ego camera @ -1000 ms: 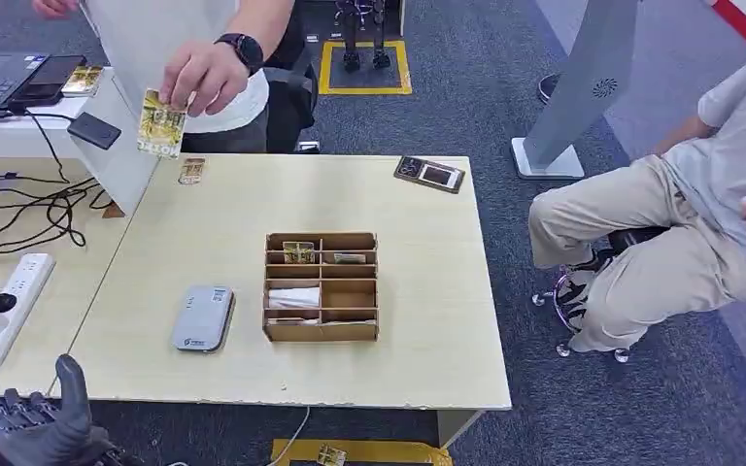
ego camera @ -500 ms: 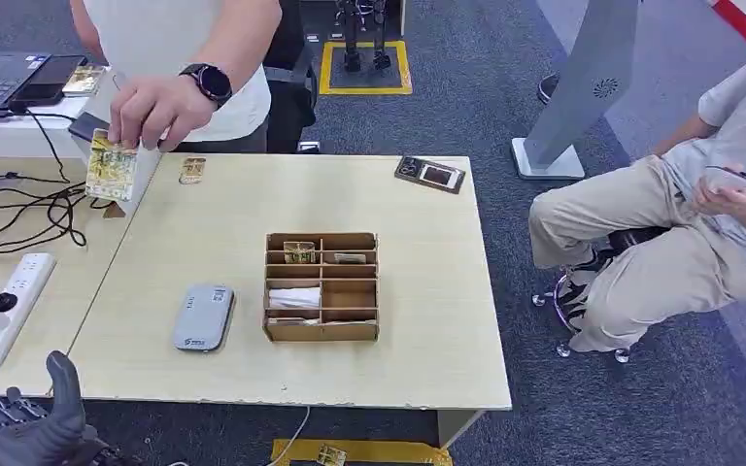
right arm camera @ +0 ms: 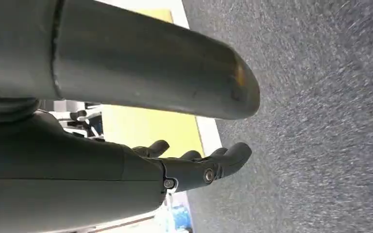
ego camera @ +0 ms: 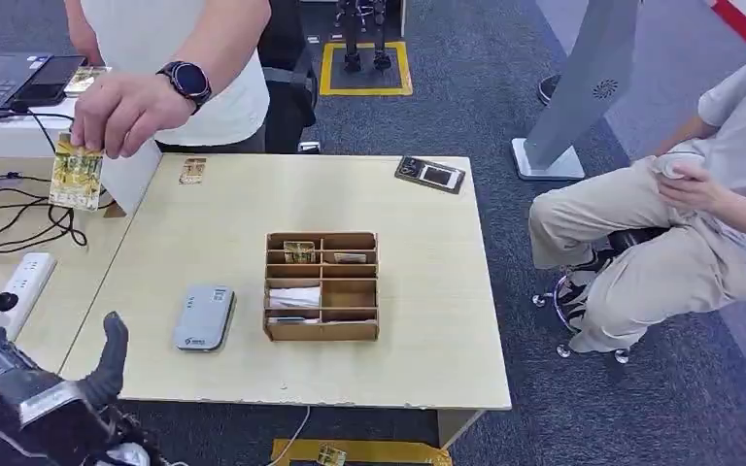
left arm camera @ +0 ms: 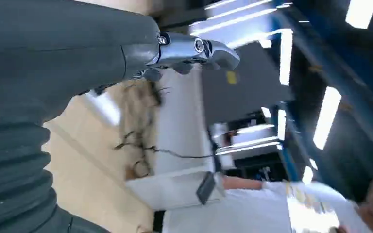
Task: Pass the card to the sensor for recognition and then transmit it.
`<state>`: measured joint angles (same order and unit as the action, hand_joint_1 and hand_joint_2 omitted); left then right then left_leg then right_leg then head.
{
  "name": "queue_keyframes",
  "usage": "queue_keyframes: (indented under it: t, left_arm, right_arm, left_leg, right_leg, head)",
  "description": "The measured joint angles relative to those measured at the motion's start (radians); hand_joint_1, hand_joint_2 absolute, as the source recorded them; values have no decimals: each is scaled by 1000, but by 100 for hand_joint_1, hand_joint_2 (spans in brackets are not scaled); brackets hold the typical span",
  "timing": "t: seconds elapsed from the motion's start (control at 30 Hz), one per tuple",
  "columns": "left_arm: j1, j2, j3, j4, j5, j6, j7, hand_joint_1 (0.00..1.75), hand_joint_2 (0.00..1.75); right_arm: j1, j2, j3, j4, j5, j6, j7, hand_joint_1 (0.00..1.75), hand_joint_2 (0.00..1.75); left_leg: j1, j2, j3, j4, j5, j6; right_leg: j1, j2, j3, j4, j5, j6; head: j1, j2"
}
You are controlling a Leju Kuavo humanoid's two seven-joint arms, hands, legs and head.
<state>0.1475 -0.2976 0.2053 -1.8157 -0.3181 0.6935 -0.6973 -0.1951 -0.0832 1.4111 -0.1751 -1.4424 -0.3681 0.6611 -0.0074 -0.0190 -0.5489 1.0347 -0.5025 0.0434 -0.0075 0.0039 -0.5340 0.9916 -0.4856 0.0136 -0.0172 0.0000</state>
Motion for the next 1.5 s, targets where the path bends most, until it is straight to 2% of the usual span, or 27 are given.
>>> queue_keyframes:
  t: [0.17, 0.33, 0.4, 0.57, 0.77, 0.93, 0.97, 1.0, 1.23, 1.5]
  left_arm:
    - [-119, 16, 125, 102, -281, 3, 6, 0, 175]
    - [-229, 18, 252, 130, -536, 5, 12, 0, 175]
    - [-257, 13, 291, 130, -600, 6, 15, 0, 175]
    - [-287, 7, 327, 130, -626, 6, 48, 0, 175]
    - [-305, 3, 328, 130, -639, 6, 84, 0, 175]
    - [-307, 2, 328, 130, -609, 6, 96, 3, 175]
    - [-307, 2, 328, 130, -589, 6, 95, 47, 175]
    - [-307, 2, 328, 130, -566, 6, 92, 175, 175]
    - [-307, 2, 327, 130, -484, 6, 53, 175, 175]
    - [-307, 2, 324, 130, -459, 6, 43, 175, 175]
  right_arm:
    - [-10, -2, 0, -2, 0, -13, -28, 0, 0]
    - [-20, -3, 0, -2, 0, -23, -39, 0, 0]
    - [-22, -3, 0, -3, 0, -23, -40, 0, 0]
    - [-25, -3, 0, -3, 0, -23, -39, 0, 0]
    - [-25, -3, 0, -3, 0, -22, -34, 0, 0]
    - [-26, -3, 0, -4, 0, -19, -27, 0, 0]
    - [-26, -3, -2, -4, 0, -19, -25, 0, 0]
    - [-26, -3, -5, -4, 0, -15, -21, 0, 0]
    - [-24, 0, -21, -6, 0, -2, -8, 0, 0]
    - [-23, 1, -34, -10, 0, -2, -6, 0, 0]
  left_leg:
    - [0, 1, 1, 0, 1, -1]
    - [0, 0, 0, 0, 1, -1]
    - [0, 0, 0, 0, 0, -1]
    - [0, -2, 0, 0, 0, -1]
    - [0, -2, 0, 0, 0, -1]
    - [0, -2, 0, 0, 0, -1]
    - [0, -1, 0, 0, 0, -1]
    - [0, -1, 0, 0, 0, -1]
    - [0, -1, 0, 0, 0, -1]
    - [0, -1, -1, 0, 0, -1]
  right_leg:
    - [0, 1, 0, 1, 1, -1]
    - [0, 0, 0, 1, 0, -1]
    - [0, 0, 0, 1, 0, -1]
    - [0, 0, 0, 1, 0, 0]
    - [0, 0, 0, 1, 0, 0]
    - [0, 0, 0, 1, 0, 0]
    - [0, 0, 0, 1, 0, -1]
    - [0, 0, 0, 1, 0, -1]
    - [0, 0, -1, 1, 0, -1]
    - [0, 0, -1, 1, 0, 0]
  head:
    - [-1, 0]
    - [0, 0]
    - [0, 0]
    - [0, 0]
    - [0, 0]
    - [0, 0]
    - [0, 0]
    - [0, 0]
    - [0, 0]
    - [0, 0]
